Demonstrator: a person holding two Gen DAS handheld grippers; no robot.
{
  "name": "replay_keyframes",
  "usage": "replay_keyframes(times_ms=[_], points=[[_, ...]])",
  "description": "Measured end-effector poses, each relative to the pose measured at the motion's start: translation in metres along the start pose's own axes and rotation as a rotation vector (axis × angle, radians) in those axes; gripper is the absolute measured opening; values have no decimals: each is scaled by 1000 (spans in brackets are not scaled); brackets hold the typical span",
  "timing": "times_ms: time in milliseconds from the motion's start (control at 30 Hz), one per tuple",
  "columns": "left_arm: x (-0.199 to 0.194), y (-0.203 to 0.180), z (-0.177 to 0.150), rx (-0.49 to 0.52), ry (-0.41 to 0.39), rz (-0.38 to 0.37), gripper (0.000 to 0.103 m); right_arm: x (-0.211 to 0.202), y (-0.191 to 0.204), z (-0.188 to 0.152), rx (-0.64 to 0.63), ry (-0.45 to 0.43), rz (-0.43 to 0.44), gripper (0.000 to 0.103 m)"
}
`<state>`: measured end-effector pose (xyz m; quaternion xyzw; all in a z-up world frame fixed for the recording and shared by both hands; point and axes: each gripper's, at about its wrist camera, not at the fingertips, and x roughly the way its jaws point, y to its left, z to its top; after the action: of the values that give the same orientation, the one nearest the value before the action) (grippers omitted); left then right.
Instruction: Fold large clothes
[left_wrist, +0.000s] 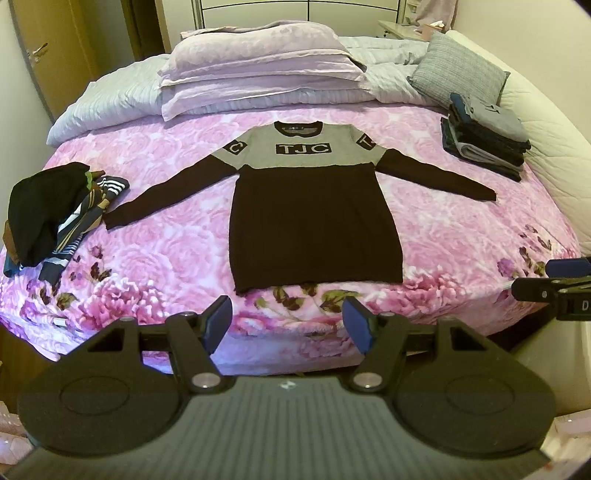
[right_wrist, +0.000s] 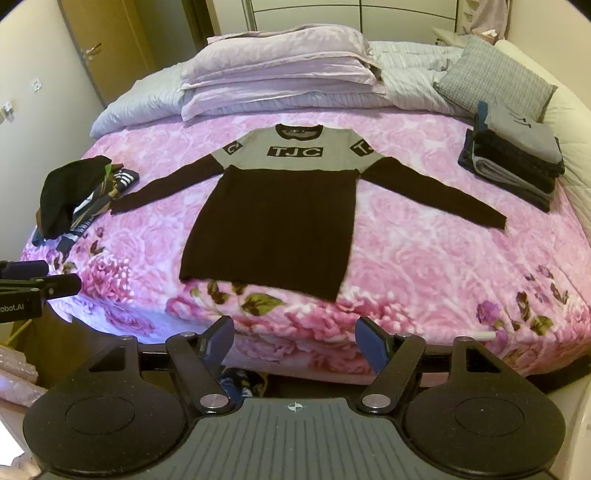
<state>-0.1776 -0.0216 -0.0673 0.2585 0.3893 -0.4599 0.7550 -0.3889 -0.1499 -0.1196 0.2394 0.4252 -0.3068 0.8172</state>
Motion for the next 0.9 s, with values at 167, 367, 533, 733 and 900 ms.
replay_keyframes(times_ms=[167, 367, 533, 733, 900], points=[[1, -5, 8, 5, -5, 1, 63, -1, -5, 4, 6, -5, -2, 70], [7, -10, 15, 2, -9, -2, 63, -1, -14, 11, 12, -12, -7, 70], [16, -13, 23, 1, -2, -8, 63, 3, -22, 18, 26, -11, -13, 70], [39, -7, 50, 7, 0, -14, 63, 20, -27, 42, 41, -12, -11, 70], [69, 7, 84, -6, 3, -23, 63, 46, -26, 74, 44, 3, -17, 70]])
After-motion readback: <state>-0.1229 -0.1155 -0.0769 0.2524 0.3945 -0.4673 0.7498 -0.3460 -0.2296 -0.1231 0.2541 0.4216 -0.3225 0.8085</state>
